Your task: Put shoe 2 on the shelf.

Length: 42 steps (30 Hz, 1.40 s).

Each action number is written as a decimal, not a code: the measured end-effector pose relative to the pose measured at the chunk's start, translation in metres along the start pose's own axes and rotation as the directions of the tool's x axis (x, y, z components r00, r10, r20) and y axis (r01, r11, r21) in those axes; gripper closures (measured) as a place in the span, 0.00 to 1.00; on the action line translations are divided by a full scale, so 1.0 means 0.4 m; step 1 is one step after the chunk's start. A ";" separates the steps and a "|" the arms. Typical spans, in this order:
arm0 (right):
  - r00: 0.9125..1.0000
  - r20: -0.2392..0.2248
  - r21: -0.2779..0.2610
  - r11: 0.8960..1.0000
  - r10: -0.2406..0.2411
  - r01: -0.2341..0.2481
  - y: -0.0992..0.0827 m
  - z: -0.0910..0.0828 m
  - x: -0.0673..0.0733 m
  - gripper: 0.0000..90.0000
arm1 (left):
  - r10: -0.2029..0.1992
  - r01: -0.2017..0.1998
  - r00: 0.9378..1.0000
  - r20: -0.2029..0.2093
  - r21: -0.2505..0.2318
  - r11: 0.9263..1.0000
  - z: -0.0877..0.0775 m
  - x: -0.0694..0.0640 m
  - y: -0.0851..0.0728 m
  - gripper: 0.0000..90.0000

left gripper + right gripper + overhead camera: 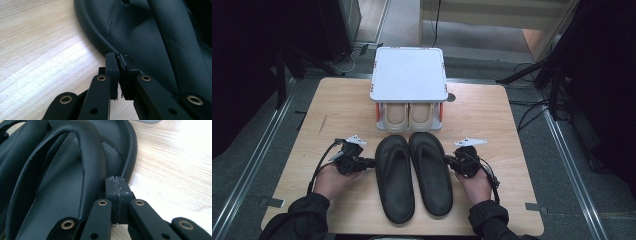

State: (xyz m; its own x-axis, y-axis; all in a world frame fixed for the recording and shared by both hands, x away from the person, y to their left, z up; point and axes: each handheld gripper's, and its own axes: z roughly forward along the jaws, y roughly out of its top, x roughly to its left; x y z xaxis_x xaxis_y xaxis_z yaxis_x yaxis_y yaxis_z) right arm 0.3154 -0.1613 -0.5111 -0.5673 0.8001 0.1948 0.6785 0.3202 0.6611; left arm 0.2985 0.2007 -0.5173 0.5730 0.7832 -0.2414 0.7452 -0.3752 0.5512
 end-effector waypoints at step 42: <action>0.998 -0.053 -0.180 0.983 0.024 -0.033 0.016 -0.042 0.125 0.68 | -0.007 0.013 0.999 0.037 -0.155 0.988 -0.093 -0.003 -0.005 0.45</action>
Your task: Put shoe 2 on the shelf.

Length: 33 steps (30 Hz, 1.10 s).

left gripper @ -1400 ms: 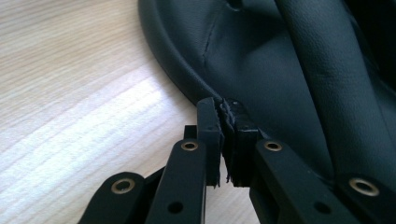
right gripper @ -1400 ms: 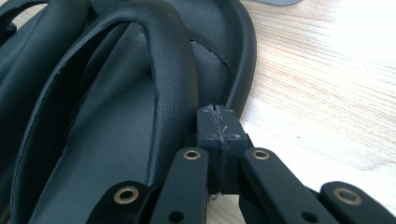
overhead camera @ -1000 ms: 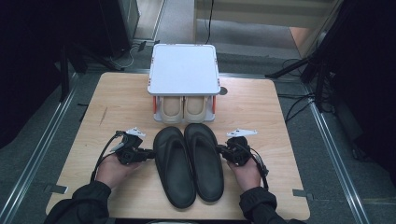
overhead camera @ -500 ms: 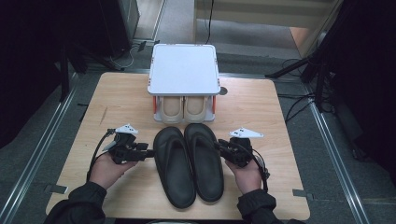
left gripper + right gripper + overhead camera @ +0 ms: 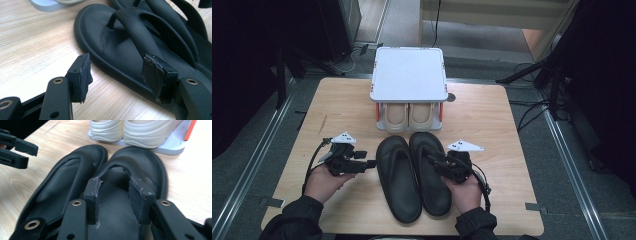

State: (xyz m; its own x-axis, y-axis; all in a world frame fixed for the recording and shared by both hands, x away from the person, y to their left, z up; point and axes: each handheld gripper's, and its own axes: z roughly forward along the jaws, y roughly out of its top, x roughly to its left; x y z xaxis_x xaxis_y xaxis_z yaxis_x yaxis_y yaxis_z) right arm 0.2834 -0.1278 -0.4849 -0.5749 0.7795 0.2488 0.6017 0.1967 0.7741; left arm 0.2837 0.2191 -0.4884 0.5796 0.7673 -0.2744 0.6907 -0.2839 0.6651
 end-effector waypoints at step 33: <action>1.000 -0.006 0.033 0.999 0.023 -0.023 -0.033 0.087 0.098 0.49 | -0.040 0.039 0.998 -0.046 -0.018 0.999 -0.022 0.029 -0.021 0.45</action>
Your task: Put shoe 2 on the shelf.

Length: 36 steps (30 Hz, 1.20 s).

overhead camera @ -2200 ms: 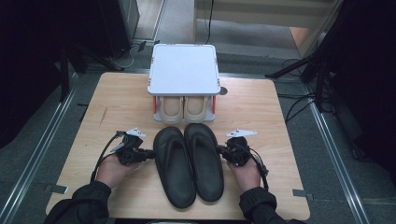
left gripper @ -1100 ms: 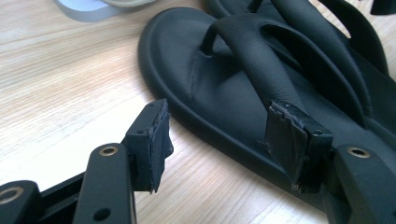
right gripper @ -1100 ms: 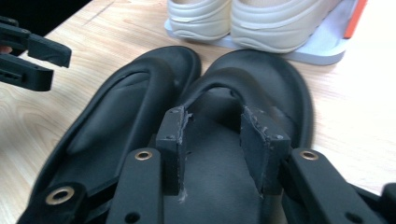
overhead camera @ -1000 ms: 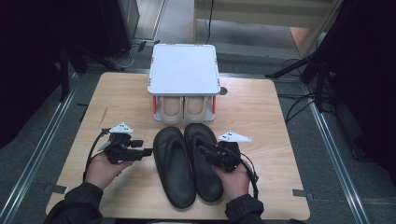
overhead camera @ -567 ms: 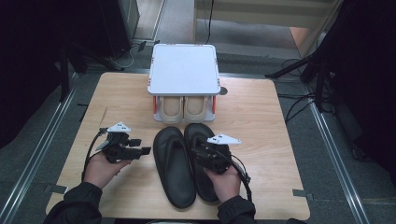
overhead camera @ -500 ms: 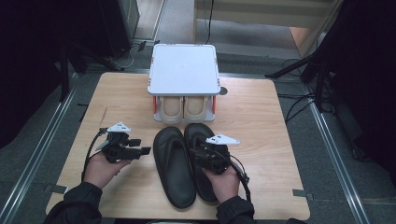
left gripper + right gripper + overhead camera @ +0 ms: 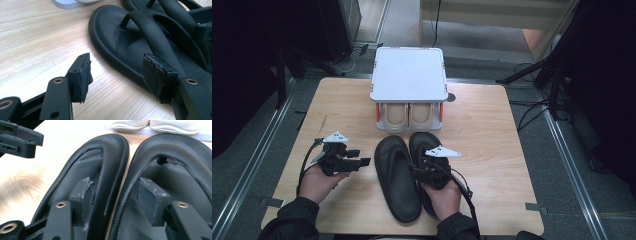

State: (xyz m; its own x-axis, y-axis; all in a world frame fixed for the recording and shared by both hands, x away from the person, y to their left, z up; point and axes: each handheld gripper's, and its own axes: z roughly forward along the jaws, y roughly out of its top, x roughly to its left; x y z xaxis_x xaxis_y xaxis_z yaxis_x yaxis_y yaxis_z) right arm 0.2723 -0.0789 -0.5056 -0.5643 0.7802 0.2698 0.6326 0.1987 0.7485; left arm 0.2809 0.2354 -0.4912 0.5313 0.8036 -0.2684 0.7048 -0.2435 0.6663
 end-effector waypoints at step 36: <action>0.998 0.022 0.063 0.996 0.063 -0.064 -0.009 0.051 0.002 0.81 | -0.018 0.018 1.000 -0.004 0.003 1.000 -0.003 0.008 -0.010 0.45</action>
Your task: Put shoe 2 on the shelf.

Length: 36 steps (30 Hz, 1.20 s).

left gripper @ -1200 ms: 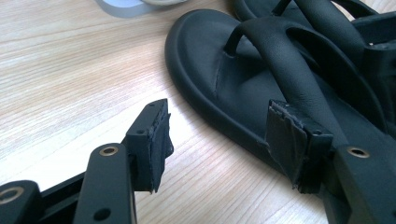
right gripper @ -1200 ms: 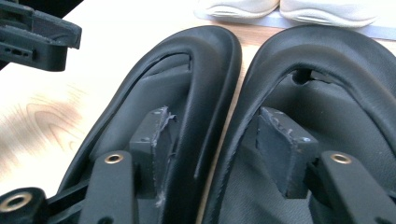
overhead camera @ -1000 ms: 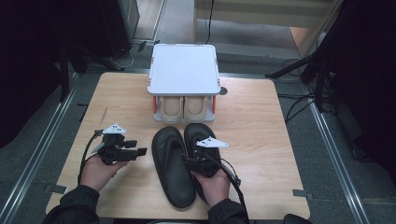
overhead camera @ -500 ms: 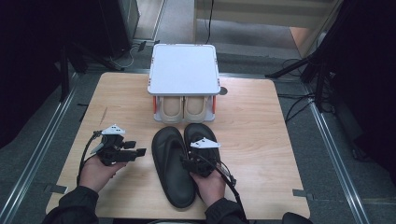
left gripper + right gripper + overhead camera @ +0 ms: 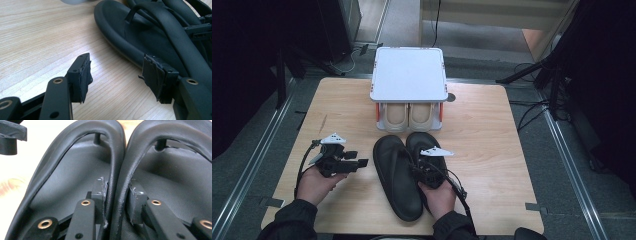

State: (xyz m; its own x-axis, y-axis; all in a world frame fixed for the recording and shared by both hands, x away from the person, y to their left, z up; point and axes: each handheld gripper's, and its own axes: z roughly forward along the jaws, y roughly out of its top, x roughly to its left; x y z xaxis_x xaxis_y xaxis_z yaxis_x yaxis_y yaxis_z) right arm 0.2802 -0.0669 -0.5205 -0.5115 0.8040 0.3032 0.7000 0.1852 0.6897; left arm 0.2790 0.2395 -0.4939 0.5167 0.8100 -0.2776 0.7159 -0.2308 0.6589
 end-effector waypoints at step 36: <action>0.887 -0.324 0.078 0.925 -0.330 0.373 0.090 -0.111 -0.068 0.84 | -0.093 0.091 0.993 -0.074 -0.023 0.996 -0.043 0.085 -0.017 0.43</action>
State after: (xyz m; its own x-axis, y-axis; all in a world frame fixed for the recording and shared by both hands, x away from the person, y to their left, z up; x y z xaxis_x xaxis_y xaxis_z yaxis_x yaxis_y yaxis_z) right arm 0.2973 -0.1070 -0.4747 -0.8459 0.4689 0.2541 0.4956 0.5153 0.6992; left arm 0.2836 0.2781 -0.4959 0.4119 0.8654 -0.2855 0.7490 -0.1431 0.6469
